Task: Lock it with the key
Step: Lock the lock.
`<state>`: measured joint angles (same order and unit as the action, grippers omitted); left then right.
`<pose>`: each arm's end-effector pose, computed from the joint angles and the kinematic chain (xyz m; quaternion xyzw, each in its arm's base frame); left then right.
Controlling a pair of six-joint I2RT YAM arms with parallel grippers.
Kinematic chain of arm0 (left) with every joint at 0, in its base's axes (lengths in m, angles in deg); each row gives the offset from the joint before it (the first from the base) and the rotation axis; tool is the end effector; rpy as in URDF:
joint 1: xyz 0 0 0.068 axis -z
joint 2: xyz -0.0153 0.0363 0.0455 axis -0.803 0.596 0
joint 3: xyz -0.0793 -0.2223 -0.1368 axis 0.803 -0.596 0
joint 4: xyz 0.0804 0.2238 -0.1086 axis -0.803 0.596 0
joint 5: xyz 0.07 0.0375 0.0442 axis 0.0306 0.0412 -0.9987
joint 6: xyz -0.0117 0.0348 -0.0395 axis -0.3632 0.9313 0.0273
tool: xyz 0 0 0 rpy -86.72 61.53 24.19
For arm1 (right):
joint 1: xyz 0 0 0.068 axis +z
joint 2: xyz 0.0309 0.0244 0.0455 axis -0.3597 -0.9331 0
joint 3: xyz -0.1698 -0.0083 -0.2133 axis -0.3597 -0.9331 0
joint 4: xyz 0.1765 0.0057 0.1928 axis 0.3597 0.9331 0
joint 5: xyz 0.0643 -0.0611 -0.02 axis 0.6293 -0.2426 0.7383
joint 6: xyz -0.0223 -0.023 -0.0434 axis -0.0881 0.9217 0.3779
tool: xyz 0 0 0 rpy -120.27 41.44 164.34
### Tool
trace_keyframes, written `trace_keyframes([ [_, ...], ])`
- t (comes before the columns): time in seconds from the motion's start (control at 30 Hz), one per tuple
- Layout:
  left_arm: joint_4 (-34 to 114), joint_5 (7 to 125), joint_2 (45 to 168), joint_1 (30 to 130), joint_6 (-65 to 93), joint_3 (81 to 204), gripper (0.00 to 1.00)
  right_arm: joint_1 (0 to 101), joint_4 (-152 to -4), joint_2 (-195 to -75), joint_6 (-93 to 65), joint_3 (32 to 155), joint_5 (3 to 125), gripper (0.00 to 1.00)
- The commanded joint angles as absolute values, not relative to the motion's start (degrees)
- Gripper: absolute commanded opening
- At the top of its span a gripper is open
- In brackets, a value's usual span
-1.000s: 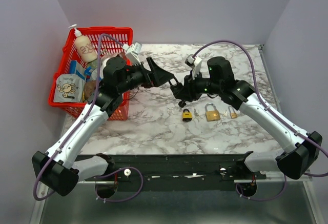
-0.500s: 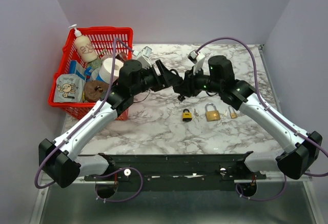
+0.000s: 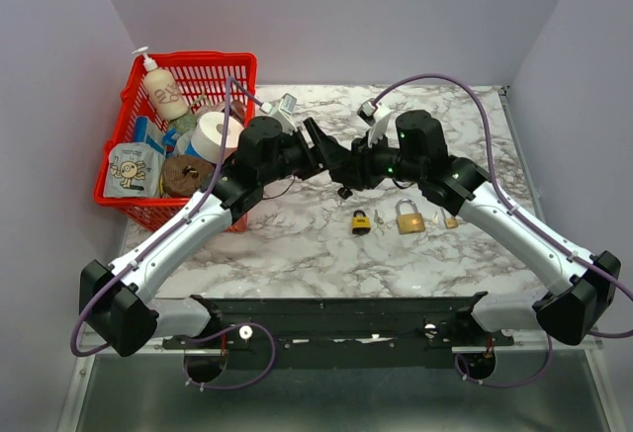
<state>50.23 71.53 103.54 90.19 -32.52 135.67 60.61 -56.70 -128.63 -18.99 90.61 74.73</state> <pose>0.2315 -0.1834 0.3657 -0.0773 0.7881 -0.5094 0.3369 0.2209 0.1973 0.3765 -0.2851 0.7805 0.3566 0.4270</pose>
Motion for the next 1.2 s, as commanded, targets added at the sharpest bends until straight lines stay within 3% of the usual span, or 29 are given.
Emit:
trace_keyframes([
  [0.0, 51.1, 70.8, 104.0, 90.7, -34.5, 134.6, 0.65, 61.1, -62.9, -128.4, -20.2, 92.1, 72.9, 0.01],
  [0.1, 51.2, 70.8, 103.7, 90.7, -34.5, 134.3, 0.54, 61.1, -62.8, -128.3, -20.4, 91.6, 71.8, 0.01],
  [0.17, 51.2, 70.5, 103.5, 90.7, -34.4, 134.2, 0.53, 61.1, -62.5, -128.3, -20.6, 91.3, 70.7, 0.01],
  [0.27, 51.8, 70.4, 103.2, 90.7, -34.7, 134.0, 0.73, 61.1, -62.2, -128.1, -20.8, 90.9, 69.2, 0.01],
  [0.5, 52.1, 70.8, 103.3, 90.8, -36.0, 133.6, 0.72, 61.1, -62.2, -128.4, -21.2, 91.4, 68.9, 0.01],
  [0.57, 52.0, 71.0, 103.3, 90.7, -36.1, 133.5, 0.65, 61.1, -62.2, -128.4, -21.2, 91.2, 69.3, 0.01],
  [0.67, 51.0, 71.7, 103.3, 90.7, -36.5, 133.4, 0.37, 61.1, -62.3, -128.3, -21.3, 90.9, 70.6, 0.01],
  [0.7, 50.8, 71.7, 103.3, 90.6, -36.6, 133.5, 0.21, 61.1, -62.2, -128.3, -21.3, 90.8, 71.3, 0.03],
  [0.73, 50.7, 71.7, 103.3, 90.2, -36.6, 133.6, 0.13, 61.1, -61.9, -128.1, -21.2, 90.5, 72.6, 0.19],
  [0.77, 50.7, 71.9, 103.3, 89.8, -36.6, 133.6, 0.04, 61.1, -61.7, -128.0, -21.0, 90.2, 73.0, 0.30],
  [0.83, 51.1, 71.9, 103.2, 87.9, -36.4, 134.3, 0.00, 60.9, -61.1, -127.2, -20.3, 88.9, 74.0, 0.54],
  [0.93, 51.4, 71.9, 102.8, 86.1, -36.0, 135.1, 0.00, 60.3, -59.5, -126.0, -18.8, 87.8, 75.0, 0.61],
  [1.17, 50.7, 72.7, 102.8, 85.3, -37.1, 135.5, 0.00, 60.1, -58.3, -125.6, -15.2, 85.5, 75.0, 0.63],
])
